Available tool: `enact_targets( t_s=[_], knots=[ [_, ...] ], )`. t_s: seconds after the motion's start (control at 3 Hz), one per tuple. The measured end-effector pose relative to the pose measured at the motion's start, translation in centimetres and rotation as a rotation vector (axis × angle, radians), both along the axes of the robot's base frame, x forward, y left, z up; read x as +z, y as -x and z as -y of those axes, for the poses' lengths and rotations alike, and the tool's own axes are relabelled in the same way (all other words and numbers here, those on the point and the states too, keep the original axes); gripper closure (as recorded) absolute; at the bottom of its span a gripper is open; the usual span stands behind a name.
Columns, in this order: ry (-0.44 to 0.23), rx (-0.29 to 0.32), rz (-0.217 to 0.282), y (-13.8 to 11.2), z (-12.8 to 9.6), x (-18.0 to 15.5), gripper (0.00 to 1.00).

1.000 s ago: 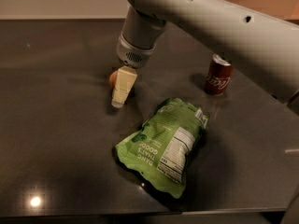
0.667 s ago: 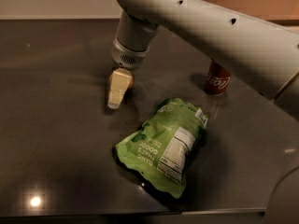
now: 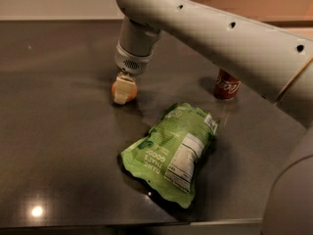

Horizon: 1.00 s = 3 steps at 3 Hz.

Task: Pick orange

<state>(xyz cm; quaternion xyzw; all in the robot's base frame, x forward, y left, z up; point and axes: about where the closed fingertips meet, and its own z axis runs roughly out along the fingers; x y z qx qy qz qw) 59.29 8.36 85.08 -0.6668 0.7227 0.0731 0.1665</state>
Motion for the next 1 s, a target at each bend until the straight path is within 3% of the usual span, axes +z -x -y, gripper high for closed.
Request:
enact_targets(
  t_s=[0.33,0.67,1.0],
  knots=[
    [-0.003,-0.006,0.0,-0.4,0.2,0.0,0.65],
    [-0.043,0.004,-0.01,0.2,1.3,2.2,0.88],
    [-0.105,0.055,-0.008,1.8,3.3,6.9,1.0]
  ],
)
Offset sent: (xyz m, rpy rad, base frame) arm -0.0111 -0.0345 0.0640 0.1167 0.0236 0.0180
